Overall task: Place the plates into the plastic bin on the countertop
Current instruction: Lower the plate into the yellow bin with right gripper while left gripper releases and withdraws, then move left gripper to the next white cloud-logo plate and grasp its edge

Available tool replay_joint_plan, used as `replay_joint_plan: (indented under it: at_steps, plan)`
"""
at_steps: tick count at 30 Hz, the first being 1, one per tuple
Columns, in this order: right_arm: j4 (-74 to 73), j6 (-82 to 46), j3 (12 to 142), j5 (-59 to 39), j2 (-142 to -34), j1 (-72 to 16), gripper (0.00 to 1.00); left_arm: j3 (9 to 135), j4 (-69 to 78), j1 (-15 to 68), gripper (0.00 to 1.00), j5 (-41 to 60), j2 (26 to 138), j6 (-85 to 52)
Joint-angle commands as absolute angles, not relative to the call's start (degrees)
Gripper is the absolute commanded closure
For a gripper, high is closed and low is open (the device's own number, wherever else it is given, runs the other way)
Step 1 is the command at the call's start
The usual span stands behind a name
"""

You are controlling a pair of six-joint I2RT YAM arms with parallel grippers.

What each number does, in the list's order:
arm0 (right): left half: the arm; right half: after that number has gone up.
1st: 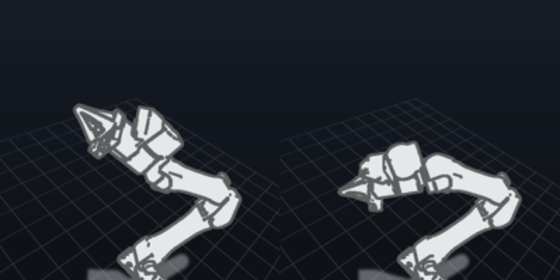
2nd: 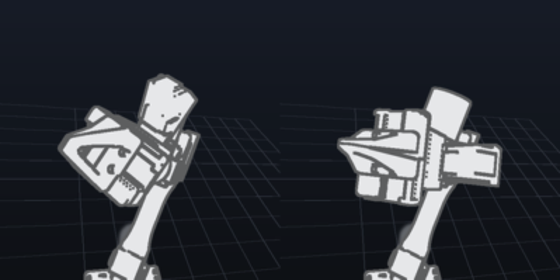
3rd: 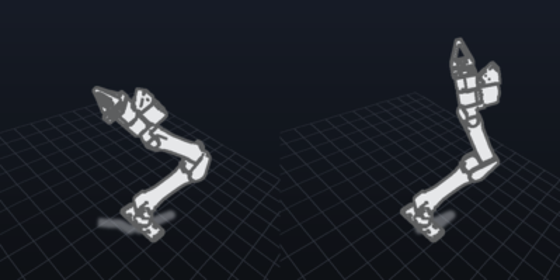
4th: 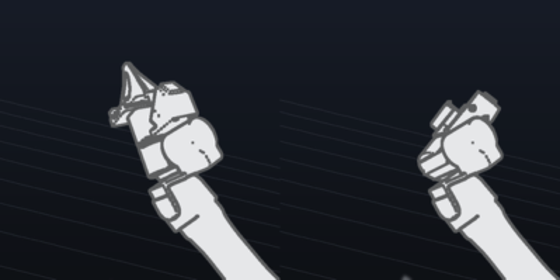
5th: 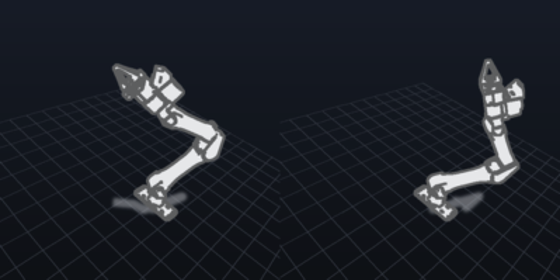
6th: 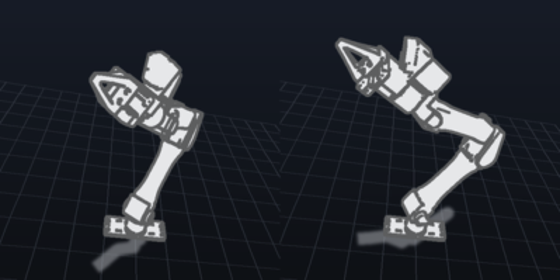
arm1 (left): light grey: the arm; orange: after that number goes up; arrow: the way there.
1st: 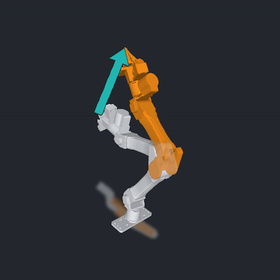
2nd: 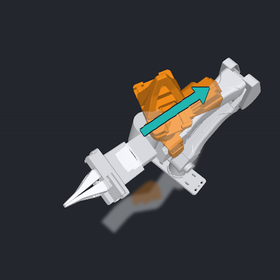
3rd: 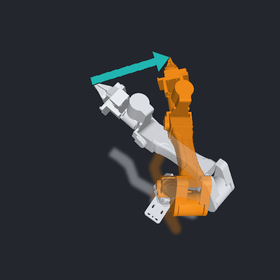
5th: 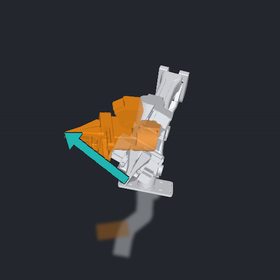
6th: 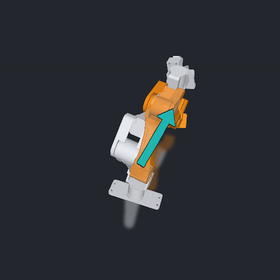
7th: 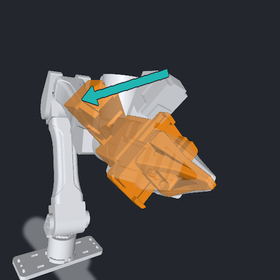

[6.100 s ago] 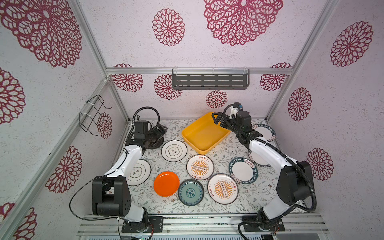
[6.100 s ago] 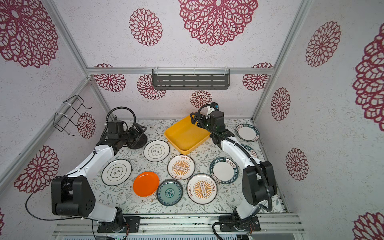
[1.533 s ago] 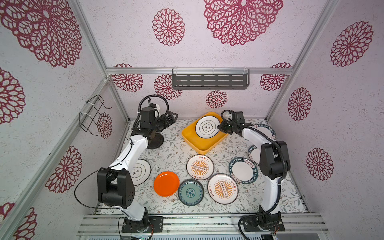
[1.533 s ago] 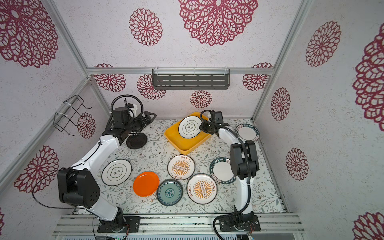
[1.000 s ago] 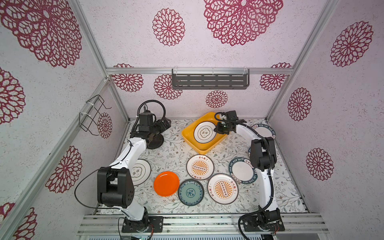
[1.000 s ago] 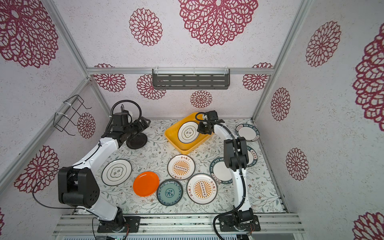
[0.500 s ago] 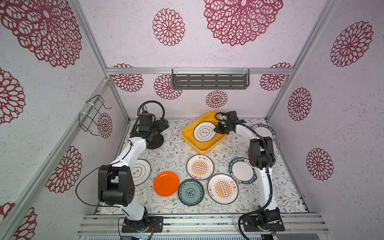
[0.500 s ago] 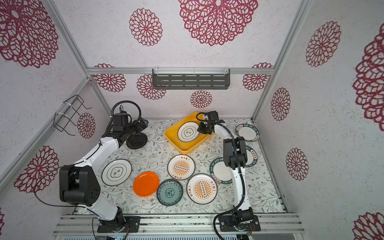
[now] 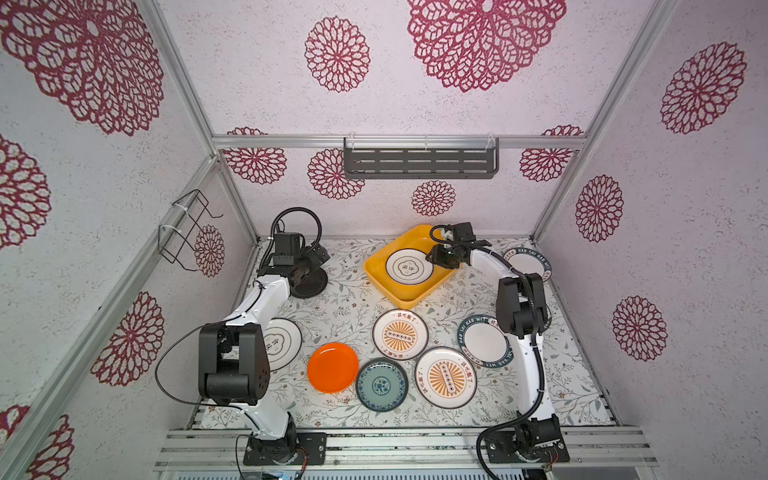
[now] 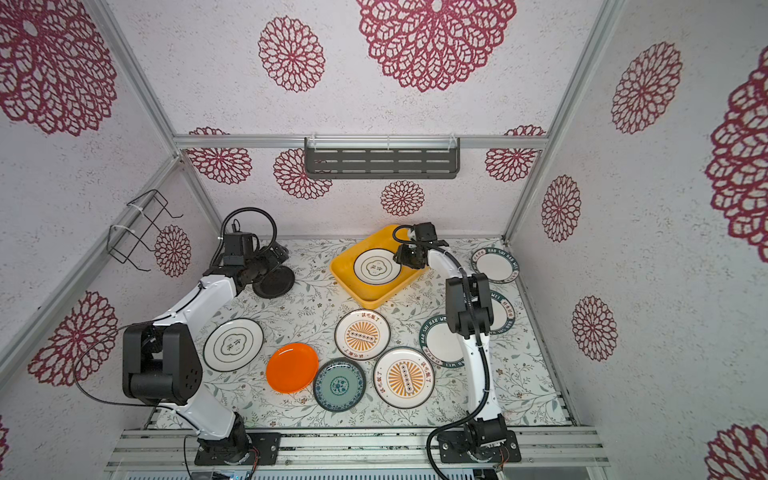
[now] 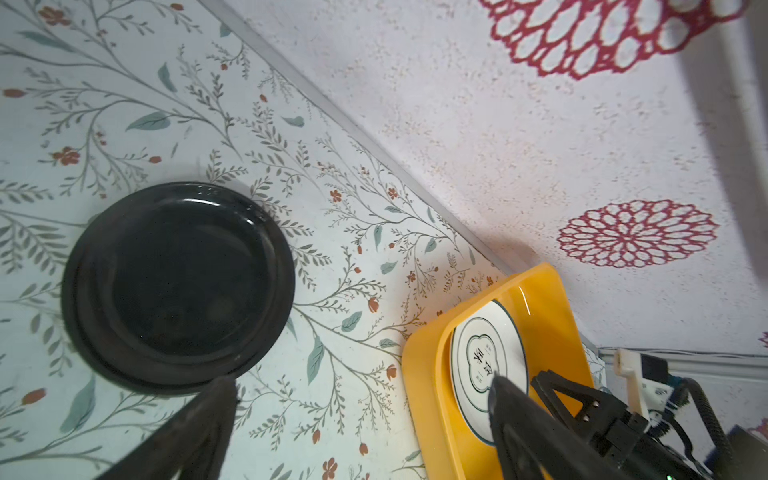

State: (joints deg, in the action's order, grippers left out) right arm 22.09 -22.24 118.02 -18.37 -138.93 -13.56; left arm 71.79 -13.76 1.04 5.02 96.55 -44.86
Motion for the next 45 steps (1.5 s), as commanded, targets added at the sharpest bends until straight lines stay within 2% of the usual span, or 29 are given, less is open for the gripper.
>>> replay_joint_plan:
  at_steps: [1, 5, 13, 20, 29, 35, 41, 45]
  plan:
    - [21.64, -20.1, 119.52, -14.85, -134.26, -13.86, 0.42, 68.58, -15.68, -0.85, 0.03, 1.88, 93.44, -47.73]
    - [20.36, -18.82, 119.39, -12.37, -130.13, -14.83, 0.35, 61.96, -14.55, -3.57, 0.03, 0.49, 88.69, -52.47]
    - [15.78, -18.37, 117.49, -14.38, -123.08, -18.37, 0.2, 48.56, -18.34, -9.39, 0.03, -3.68, 76.67, -58.32]
    - [13.03, -20.61, 117.54, -18.85, -120.88, -21.47, 0.03, 34.19, -19.69, -20.39, 0.03, -0.19, 64.45, -64.05]
    - [13.29, -21.08, 117.86, -20.76, -119.64, -22.92, 0.02, 23.73, -22.13, -31.88, 0.02, 8.23, 53.35, -66.76]
    - [13.44, -21.58, 117.93, -21.49, -119.31, -23.03, 0.03, 19.54, -20.15, -37.95, 0.02, 15.19, 52.71, -64.42]
    - [12.92, -21.86, 117.86, -21.72, -118.44, -23.08, 0.03, 16.98, -15.01, -38.34, 0.04, 16.78, 55.7, -64.5]
    - [13.03, -21.05, 117.86, -20.9, -117.88, -23.01, 0.03, 16.07, -11.53, -38.41, 0.17, 16.73, 58.9, -63.93]
